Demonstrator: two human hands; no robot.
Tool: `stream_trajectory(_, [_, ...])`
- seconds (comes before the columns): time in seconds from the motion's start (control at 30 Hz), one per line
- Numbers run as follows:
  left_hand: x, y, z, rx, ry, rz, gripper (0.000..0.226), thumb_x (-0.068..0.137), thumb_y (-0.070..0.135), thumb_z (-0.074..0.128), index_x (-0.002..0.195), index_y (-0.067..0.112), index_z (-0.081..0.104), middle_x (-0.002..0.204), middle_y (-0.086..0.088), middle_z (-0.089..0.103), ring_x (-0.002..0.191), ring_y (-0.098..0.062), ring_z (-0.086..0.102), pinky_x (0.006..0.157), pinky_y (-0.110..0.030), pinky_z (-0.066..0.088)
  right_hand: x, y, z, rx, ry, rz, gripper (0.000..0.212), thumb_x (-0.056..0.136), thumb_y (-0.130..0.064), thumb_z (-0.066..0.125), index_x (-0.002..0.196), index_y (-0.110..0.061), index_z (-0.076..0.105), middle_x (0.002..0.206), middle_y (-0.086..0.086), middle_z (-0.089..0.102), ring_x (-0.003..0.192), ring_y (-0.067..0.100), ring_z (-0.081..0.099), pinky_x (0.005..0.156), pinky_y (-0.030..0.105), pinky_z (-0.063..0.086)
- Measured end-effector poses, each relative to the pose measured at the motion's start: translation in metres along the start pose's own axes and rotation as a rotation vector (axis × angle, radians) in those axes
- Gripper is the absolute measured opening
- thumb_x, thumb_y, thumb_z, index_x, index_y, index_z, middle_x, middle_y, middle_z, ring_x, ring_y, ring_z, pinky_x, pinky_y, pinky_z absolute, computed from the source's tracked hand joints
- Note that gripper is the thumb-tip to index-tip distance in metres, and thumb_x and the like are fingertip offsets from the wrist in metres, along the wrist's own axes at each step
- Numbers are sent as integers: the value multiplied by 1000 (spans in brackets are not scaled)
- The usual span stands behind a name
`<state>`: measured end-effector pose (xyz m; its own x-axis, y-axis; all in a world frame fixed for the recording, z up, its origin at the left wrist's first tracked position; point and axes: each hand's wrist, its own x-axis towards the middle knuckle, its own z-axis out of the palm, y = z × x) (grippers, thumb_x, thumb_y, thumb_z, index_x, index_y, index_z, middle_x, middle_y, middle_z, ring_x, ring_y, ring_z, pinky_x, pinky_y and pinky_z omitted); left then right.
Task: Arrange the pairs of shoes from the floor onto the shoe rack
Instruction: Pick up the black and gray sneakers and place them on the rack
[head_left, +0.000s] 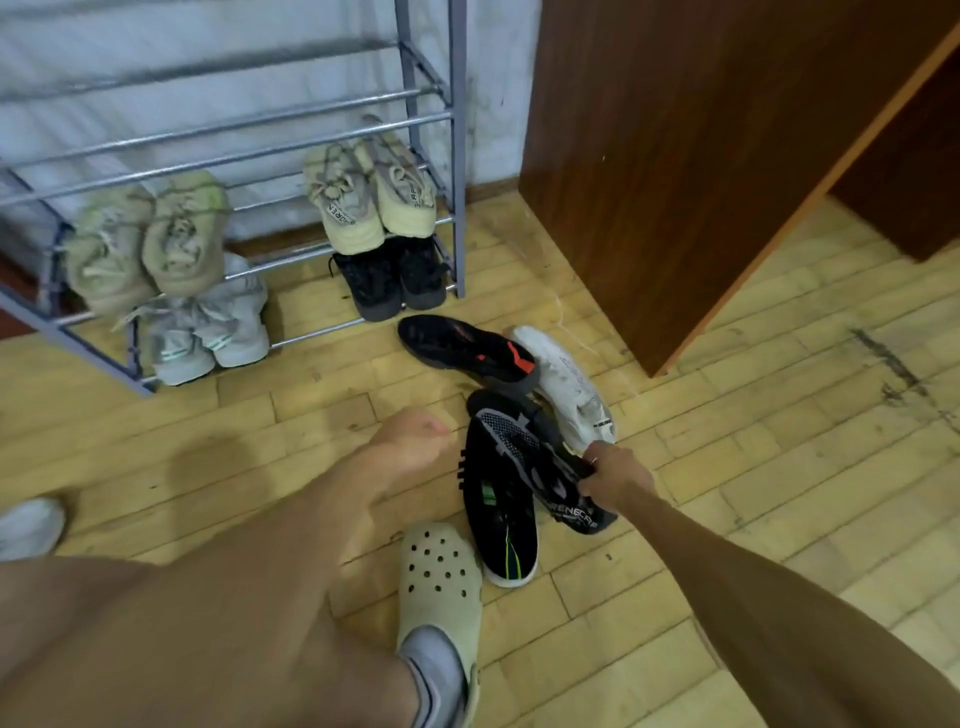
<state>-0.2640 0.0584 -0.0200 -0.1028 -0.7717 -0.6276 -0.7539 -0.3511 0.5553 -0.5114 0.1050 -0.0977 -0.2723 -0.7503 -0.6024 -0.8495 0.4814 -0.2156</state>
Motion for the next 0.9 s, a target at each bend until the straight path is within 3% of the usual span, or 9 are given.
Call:
stream_trajectory(0.07, [-11, 8, -26, -8, 28, 42, 24, 91, 15, 53, 110, 13, 67, 109, -7, 64, 110, -25, 58, 92, -30, 46, -12, -13, -23, -42, 60, -55, 40, 80, -18, 61, 121, -18, 57, 117, 11, 63, 105, 29, 61, 76, 33, 50])
stream_trajectory(0.17, [-37, 16, -79, -19, 127, 106, 6, 88, 11, 52, 88, 15, 56, 85, -10, 53, 84, -22, 50, 74, -30, 39, -32, -46, -63, -47, 134, -146, 37, 79, -17, 63, 117, -17, 60, 112, 8, 66, 101, 27, 64, 79, 34, 55])
stream_trajectory(0.23, [-60, 20, -117, -36, 219, 141, 6, 87, 8, 51, 84, 13, 50, 86, -11, 47, 80, -20, 44, 70, -31, 34, -47, -77, -88, -46, 185, -232, 33, 80, -14, 62, 113, -14, 60, 103, 8, 67, 91, 26, 65, 66, 32, 55])
stream_trajectory(0.33, [-105, 18, -172, -69, 376, 192, 15, 90, 9, 54, 100, 11, 65, 94, -6, 55, 88, -19, 50, 77, -28, 40, -76, -133, -123, -100, 284, -385, 26, 83, -10, 57, 108, -14, 58, 91, 5, 63, 81, 22, 59, 50, 25, 39])
stream_trajectory(0.43, [-157, -1, -224, -69, 529, 198, 24, 91, 12, 53, 109, 6, 67, 95, -3, 59, 88, -18, 53, 80, -29, 44, -114, -198, -149, -135, 416, -518, 25, 81, -11, 57, 103, -20, 62, 94, 4, 66, 85, 23, 60, 64, 28, 47])
stream_trajectory(0.53, [-210, -37, -269, -115, 648, 157, 21, 91, 12, 55, 108, 10, 67, 95, -4, 59, 87, -17, 53, 76, -26, 40, -150, -264, -161, -181, 479, -662, 22, 80, -17, 61, 102, -21, 62, 98, 6, 68, 90, 29, 64, 75, 36, 55])
stream_trajectory(0.63, [-251, -91, -301, -223, 742, 115, 16, 88, 7, 56, 97, 8, 69, 90, -8, 61, 80, -18, 54, 63, -23, 40, -186, -330, -159, -242, 501, -781, 23, 80, -24, 62, 103, -23, 64, 99, 8, 68, 92, 30, 64, 72, 34, 51])
stream_trajectory(0.8, [-290, -195, -312, -385, 764, -48, 27, 94, 3, 49, 116, -5, 61, 103, -12, 58, 85, -20, 55, 53, -17, 46, -227, -425, -114, -305, 451, -942, 29, 80, -23, 64, 108, -15, 67, 105, 12, 69, 99, 31, 64, 79, 34, 51])
stream_trajectory(0.9, [-296, -260, -297, -478, 753, -149, 28, 95, -4, 46, 120, -10, 57, 105, -16, 55, 70, -14, 53, 42, -7, 43, -240, -466, -61, -416, 374, -1018, 25, 80, -22, 62, 102, -11, 69, 100, 14, 71, 93, 32, 65, 74, 32, 51])
